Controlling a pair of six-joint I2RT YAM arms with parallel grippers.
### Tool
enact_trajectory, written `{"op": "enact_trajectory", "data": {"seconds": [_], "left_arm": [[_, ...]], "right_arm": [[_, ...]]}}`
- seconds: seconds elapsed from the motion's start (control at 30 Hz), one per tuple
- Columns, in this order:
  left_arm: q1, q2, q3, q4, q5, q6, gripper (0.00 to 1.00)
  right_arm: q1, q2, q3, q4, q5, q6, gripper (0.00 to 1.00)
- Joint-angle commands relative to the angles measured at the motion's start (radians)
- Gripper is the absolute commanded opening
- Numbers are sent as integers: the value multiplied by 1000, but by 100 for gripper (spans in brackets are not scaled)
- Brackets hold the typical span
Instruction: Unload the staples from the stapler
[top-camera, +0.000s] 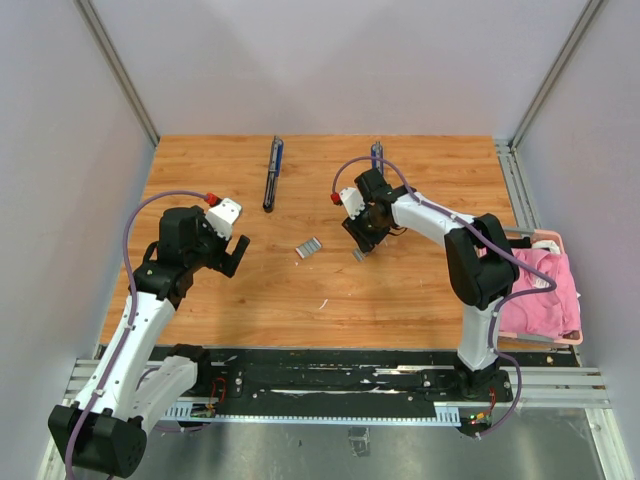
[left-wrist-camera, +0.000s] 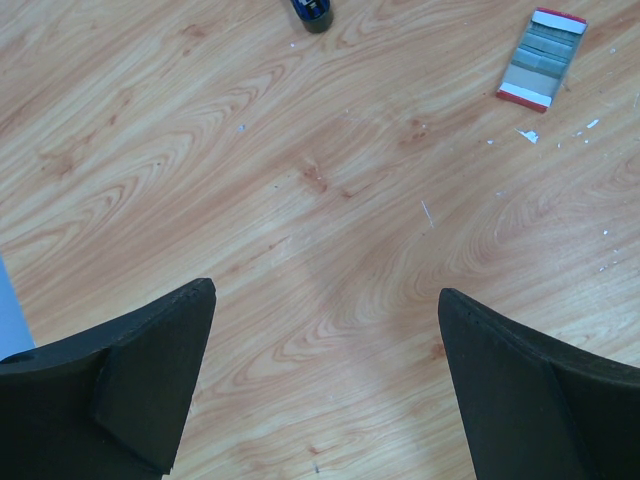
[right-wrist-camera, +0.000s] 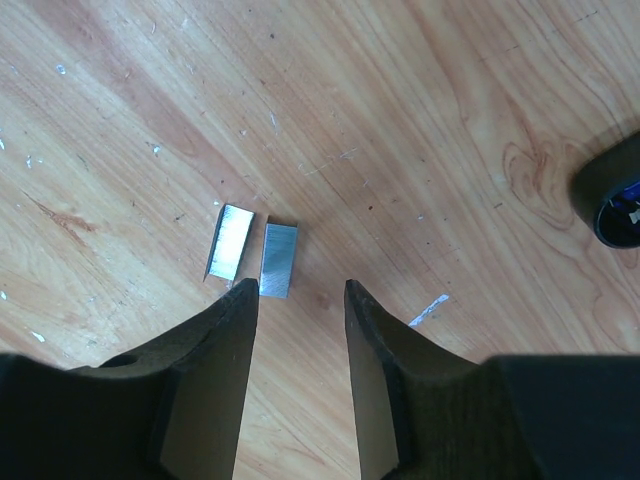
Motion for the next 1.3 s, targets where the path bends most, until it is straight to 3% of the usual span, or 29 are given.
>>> {"op": "enact_trajectory", "data": {"seconds": [0.0,0.8,1.27], "left_arm": [[4,-14,-4,16,2,7,98],[4,-15,-6,16,1,8,98],[4,-15,-6,17,2,8,98]], "right_arm": [[18,6,-3,4,11,11,42],[32,35,1,-2,17,13,43],[32,71,7,-2,14,13,37]]}}
